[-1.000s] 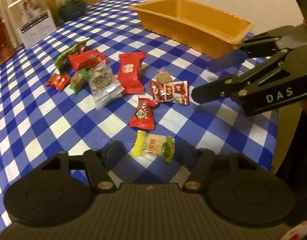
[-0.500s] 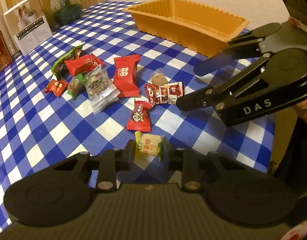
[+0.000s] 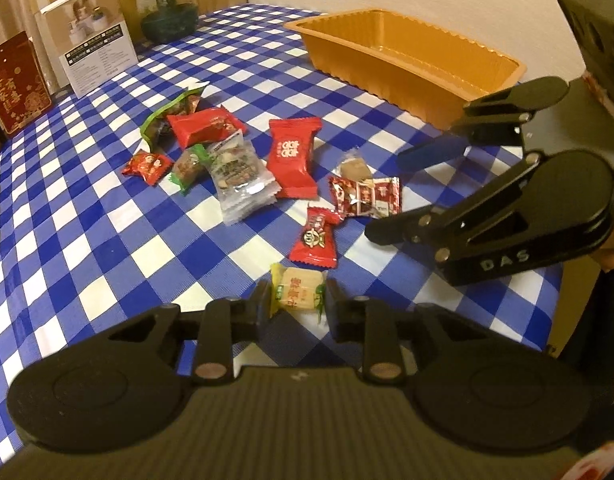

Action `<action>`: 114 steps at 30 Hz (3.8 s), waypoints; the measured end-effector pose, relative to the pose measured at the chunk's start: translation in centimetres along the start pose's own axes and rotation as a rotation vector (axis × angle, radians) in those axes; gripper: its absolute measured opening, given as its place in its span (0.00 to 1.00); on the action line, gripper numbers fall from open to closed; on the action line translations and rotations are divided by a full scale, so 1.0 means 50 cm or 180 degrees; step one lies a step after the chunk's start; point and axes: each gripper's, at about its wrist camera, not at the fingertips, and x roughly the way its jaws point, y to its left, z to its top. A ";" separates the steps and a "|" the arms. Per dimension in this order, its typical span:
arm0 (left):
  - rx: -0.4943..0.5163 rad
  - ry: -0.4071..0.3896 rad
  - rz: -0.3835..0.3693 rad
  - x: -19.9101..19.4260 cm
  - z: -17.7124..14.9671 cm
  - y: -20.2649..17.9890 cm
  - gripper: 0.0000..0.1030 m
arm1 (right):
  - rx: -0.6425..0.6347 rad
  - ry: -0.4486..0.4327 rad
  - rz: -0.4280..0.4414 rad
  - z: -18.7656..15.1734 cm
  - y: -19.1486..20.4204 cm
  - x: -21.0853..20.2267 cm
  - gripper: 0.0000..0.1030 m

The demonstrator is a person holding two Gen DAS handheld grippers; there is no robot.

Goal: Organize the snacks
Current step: 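Grasp the yellow-green candy with the left tool while the right tool grasps a red-brown candy, then carry both held candies over the orange tray with both tools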

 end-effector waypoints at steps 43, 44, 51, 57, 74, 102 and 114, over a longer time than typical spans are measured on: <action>-0.0033 -0.0059 0.0112 -0.034 0.071 -0.033 0.25 | 0.0202 -0.0236 -0.0196 -0.006 -0.021 -0.075 0.01; -0.0028 -0.0061 0.0112 -0.034 0.073 -0.034 0.25 | 0.0245 -0.0209 -0.0177 -0.007 -0.025 -0.074 0.01; -0.0040 -0.0046 0.0090 -0.033 0.070 -0.035 0.25 | 0.0276 -0.0160 -0.0122 -0.017 -0.034 -0.066 0.47; -0.0101 -0.0043 0.0072 -0.028 0.063 -0.025 0.25 | -0.0063 -0.0074 -0.0120 -0.022 -0.010 -0.040 0.61; -0.0216 -0.0052 0.0055 -0.021 0.060 -0.010 0.25 | -0.0130 0.0160 -0.0071 -0.022 -0.026 0.002 0.23; -0.0278 -0.0581 -0.0204 0.003 0.332 -0.180 0.25 | 0.1161 -0.0685 -0.1026 0.023 -0.249 -0.228 0.22; -0.0237 -0.0550 -0.0383 0.127 0.366 -0.244 0.25 | 0.1661 -0.0746 -0.1246 -0.037 -0.359 -0.230 0.22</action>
